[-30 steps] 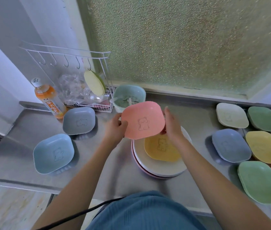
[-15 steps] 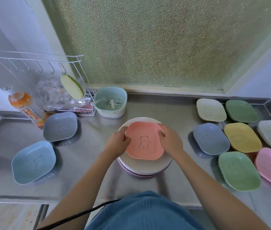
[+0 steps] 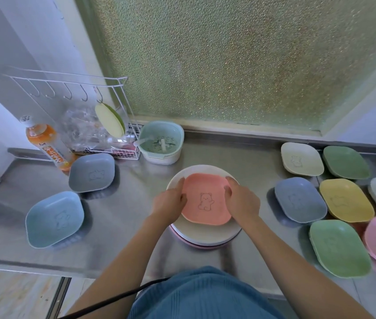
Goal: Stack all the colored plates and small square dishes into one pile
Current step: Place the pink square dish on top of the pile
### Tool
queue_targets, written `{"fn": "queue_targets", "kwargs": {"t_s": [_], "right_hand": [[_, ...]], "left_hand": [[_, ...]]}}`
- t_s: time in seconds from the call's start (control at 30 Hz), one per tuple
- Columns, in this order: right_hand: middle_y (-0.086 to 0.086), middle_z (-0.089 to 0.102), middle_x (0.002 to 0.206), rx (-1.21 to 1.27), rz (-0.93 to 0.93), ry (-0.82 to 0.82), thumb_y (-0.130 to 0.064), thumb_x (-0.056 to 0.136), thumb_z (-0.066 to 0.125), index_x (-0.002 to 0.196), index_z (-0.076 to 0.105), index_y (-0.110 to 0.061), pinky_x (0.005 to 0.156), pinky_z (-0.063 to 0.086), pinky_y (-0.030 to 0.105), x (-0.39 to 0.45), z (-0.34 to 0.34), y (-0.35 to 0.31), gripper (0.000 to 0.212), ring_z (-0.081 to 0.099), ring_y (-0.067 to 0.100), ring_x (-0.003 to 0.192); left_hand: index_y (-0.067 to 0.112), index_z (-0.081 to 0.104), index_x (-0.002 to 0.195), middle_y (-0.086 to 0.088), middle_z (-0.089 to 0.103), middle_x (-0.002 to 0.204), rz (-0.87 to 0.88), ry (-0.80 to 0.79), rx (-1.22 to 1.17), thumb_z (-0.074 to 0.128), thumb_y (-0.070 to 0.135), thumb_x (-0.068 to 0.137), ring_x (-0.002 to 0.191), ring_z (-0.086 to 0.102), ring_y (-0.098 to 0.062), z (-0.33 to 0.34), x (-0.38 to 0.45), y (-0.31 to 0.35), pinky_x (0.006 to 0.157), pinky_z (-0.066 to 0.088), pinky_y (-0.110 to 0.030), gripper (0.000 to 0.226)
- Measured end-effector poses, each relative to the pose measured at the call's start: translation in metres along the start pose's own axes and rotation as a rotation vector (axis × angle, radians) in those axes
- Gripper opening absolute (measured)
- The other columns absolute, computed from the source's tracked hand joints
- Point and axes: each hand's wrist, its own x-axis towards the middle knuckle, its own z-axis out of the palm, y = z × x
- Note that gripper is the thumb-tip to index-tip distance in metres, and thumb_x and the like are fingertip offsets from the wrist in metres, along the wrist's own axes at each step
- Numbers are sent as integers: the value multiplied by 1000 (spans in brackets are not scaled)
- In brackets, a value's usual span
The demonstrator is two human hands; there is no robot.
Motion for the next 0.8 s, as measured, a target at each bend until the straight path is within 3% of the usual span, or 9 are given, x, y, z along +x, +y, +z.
{"fn": "queue_targets", "kwargs": {"t_s": [0.1, 0.2, 0.27, 0.37, 0.5, 0.63, 0.8], "right_hand": [[10, 61, 109, -35, -1, 69, -33, 96, 35, 140, 37, -27, 71, 46, 35, -2, -2, -2, 44, 57, 30, 101], [13, 57, 116, -43, -29, 162, -31, 95, 42, 138, 39, -20, 73, 48, 39, -6, -7, -16, 44, 51, 31, 110], [11, 57, 117, 49, -121, 186, -22, 93, 45, 131, 48, -18, 74, 46, 40, -6, -8, -34, 39, 50, 32, 112], [7, 62, 109, 222, -347, 173, -10, 87, 46, 118, 58, -18, 77, 44, 38, -9, -5, -76, 34, 54, 28, 105], [6, 66, 101, 271, -614, 33, -7, 80, 45, 113, 63, -18, 82, 45, 38, -7, 13, -142, 39, 59, 28, 96], [9, 62, 112, 214, -697, -215, -7, 81, 45, 119, 59, -18, 83, 46, 40, 1, 38, -196, 42, 60, 33, 95], [6, 50, 138, 37, -733, -392, -9, 86, 43, 135, 45, -21, 92, 44, 41, 9, 72, -239, 50, 53, 31, 117]], "left_hand": [[22, 31, 143, -10, 65, 81, 7, 27, -254, 39, 29, 97, 82, 61, -35, -8, -4, -9, 67, 43, -35, 46], [19, 47, 127, -1, 48, 56, -93, 220, -423, 42, 27, 97, 66, 56, -32, -18, -11, -25, 60, 41, -34, 32], [19, 50, 121, -4, 54, 61, -238, 364, -382, 41, 28, 96, 69, 58, -33, -26, -14, -44, 61, 43, -34, 27], [17, 48, 118, -12, 66, 88, -428, 464, -351, 41, 27, 94, 84, 61, -36, -40, -20, -77, 72, 48, -38, 27], [12, 46, 120, -18, 61, 110, -537, 356, -262, 42, 21, 90, 88, 55, -37, -55, -23, -125, 72, 42, -39, 31], [15, 48, 126, -15, 61, 121, -582, 271, -238, 43, 24, 91, 108, 56, -39, -57, -26, -168, 83, 46, -43, 37], [18, 50, 122, -16, 62, 116, -574, 147, -228, 42, 25, 90, 102, 58, -38, -60, -26, -196, 75, 44, -38, 34]]}}
